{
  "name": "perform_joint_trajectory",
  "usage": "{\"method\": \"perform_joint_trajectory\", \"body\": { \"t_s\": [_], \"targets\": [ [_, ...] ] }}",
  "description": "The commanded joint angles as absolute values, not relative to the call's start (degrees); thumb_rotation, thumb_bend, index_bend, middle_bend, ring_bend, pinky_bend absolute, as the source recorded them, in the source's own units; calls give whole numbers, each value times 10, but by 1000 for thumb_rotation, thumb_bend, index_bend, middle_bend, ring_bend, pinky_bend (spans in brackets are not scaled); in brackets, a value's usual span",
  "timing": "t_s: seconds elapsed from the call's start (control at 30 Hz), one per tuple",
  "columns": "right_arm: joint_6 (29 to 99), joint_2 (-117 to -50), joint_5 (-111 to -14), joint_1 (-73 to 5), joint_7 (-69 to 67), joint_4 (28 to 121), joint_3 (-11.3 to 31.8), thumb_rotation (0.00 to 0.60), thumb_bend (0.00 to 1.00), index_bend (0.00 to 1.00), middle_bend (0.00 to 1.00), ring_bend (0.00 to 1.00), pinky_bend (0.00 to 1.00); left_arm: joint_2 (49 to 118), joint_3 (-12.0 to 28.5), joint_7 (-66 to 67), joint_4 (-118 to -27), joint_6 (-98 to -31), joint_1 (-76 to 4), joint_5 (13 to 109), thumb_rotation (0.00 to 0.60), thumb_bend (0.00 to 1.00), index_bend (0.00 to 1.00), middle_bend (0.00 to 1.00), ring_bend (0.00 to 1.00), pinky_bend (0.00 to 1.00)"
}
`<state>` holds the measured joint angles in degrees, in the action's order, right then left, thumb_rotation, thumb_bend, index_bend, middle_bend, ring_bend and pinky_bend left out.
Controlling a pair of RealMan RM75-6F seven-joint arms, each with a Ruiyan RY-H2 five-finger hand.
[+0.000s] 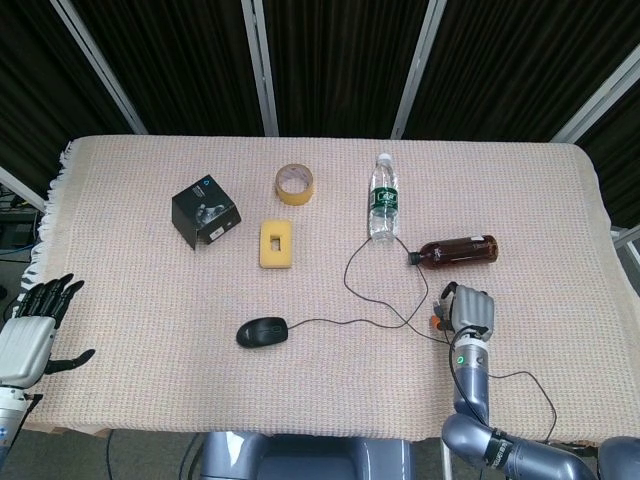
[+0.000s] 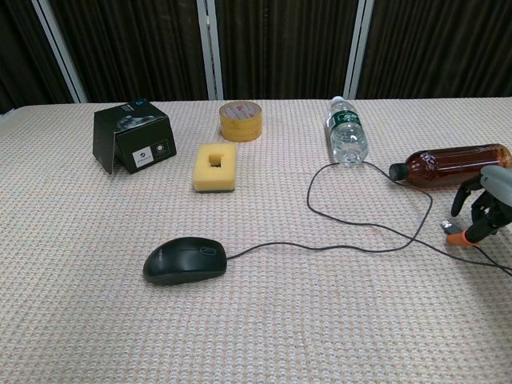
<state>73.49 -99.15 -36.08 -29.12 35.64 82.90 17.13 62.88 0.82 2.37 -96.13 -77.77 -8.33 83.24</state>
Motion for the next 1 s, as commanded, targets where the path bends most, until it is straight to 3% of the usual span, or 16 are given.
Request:
{"method": "perform_joint_trajectory", "body": {
  "t_s": [0.03,0.7,1.0],
  "targets": [
    [732,-995,-355,-292,357,821,174,600,170,448,710,585,343,628,8,22,-962,-779,-83,834,600,143,77,0,0,0],
    [739,-990,-337,-284,371,806,179,600,180,479,711,585,343,628,8,16,-965,-777,-84,832,600,143,86,0,0,0],
    [737,-987,-333,-280,369,807,181,600,253,588,736,595,343,626,8,9,-969,-775,-83,829,600,147,95,0,0,0]
  ]
}}
